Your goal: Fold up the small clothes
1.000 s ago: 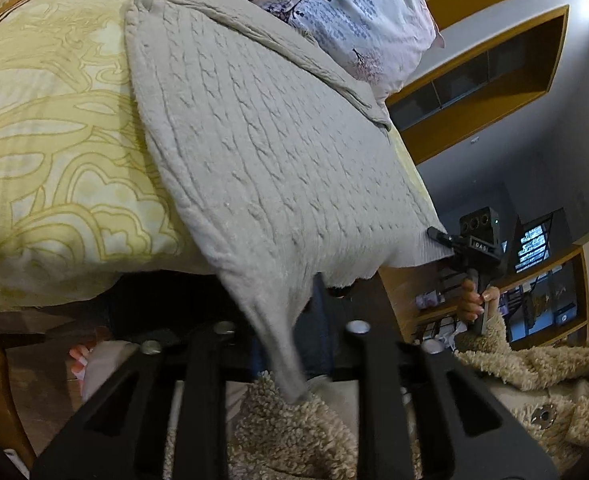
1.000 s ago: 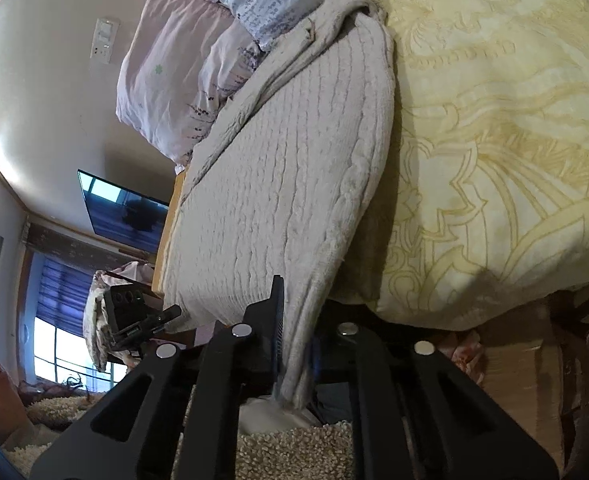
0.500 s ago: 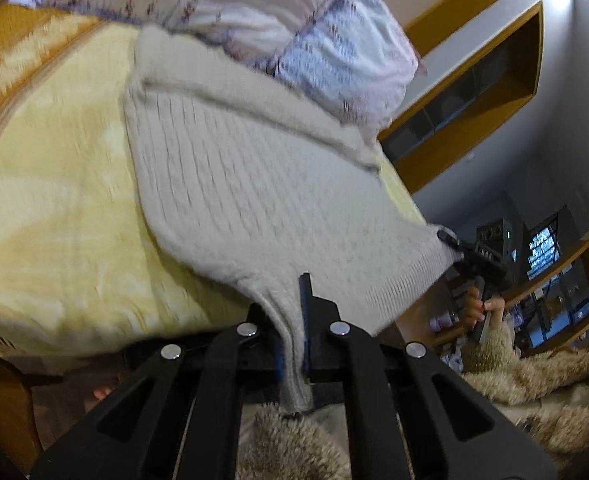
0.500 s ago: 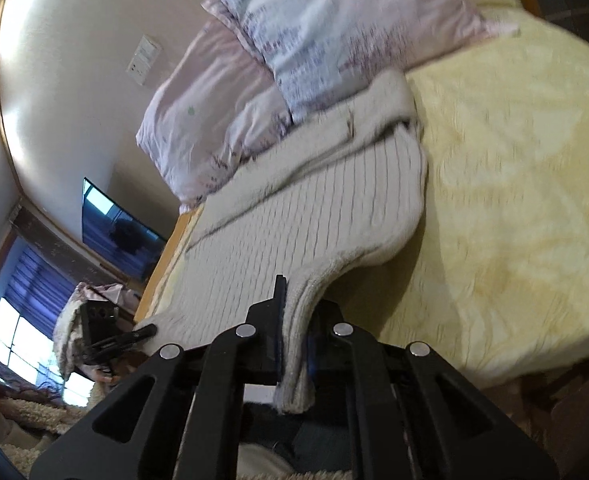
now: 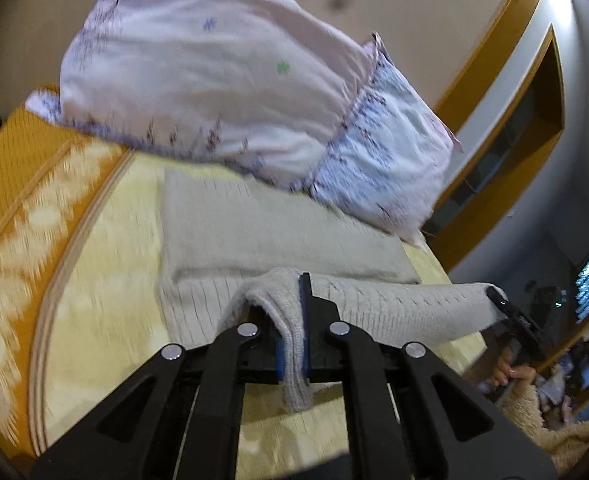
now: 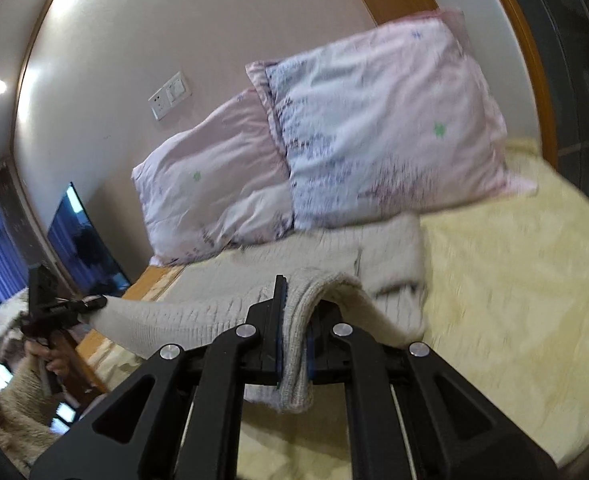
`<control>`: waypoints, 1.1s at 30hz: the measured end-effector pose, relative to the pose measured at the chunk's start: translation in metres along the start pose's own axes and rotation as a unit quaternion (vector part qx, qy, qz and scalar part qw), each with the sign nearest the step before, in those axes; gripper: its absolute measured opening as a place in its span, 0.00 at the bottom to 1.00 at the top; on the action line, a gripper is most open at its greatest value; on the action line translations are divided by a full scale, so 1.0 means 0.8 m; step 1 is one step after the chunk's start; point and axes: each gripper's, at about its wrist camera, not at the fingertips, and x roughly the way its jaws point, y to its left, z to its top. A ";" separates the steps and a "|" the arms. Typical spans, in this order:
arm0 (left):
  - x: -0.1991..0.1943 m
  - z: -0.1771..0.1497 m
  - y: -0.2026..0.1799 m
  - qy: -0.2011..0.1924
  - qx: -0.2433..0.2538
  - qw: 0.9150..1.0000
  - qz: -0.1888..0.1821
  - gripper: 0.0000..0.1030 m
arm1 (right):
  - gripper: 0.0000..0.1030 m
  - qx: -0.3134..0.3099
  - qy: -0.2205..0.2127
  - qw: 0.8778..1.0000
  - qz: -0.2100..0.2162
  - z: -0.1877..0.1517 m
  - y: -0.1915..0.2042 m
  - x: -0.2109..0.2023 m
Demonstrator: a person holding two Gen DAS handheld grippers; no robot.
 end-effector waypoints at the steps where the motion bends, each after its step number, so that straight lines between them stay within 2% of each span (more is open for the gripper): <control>1: 0.006 0.011 -0.004 -0.004 0.005 1.000 0.008 0.05 | 0.08 -0.007 -0.004 1.000 -0.004 0.006 0.001 0.005; 9: 0.058 0.083 -0.013 -0.018 0.022 0.998 0.048 0.05 | 0.08 -0.018 -0.010 0.999 -0.040 0.056 -0.006 0.069; 14: 0.113 0.114 0.006 -0.007 -0.002 0.998 0.067 0.05 | 0.08 0.001 0.006 0.998 -0.056 0.072 -0.030 0.120; 19: 0.169 0.121 0.030 0.023 -0.020 0.995 0.090 0.05 | 0.08 0.029 0.056 0.995 -0.075 0.068 -0.060 0.181; 23: 0.215 0.117 0.060 0.054 -0.056 0.992 0.099 0.06 | 0.08 0.058 0.088 0.991 -0.087 0.060 -0.083 0.219; 28: 0.249 0.110 0.090 0.084 -0.109 0.986 0.091 0.07 | 0.10 0.093 0.118 0.983 -0.109 0.060 -0.105 0.253; 29: 0.254 0.110 0.096 0.088 -0.122 0.985 0.088 0.08 | 0.14 0.107 0.122 0.981 -0.110 0.063 -0.110 0.259; 31: 0.260 0.110 0.105 0.091 -0.148 0.982 0.077 0.11 | 0.32 0.128 0.125 0.978 -0.106 0.068 -0.115 0.268; 32: 0.262 0.111 0.110 0.093 -0.165 0.980 0.066 0.14 | 0.45 0.137 0.124 0.978 -0.099 0.071 -0.117 0.272; 33: 0.262 0.112 0.113 0.091 -0.178 0.978 0.057 0.25 | 0.53 0.136 0.121 0.979 -0.091 0.073 -0.116 0.275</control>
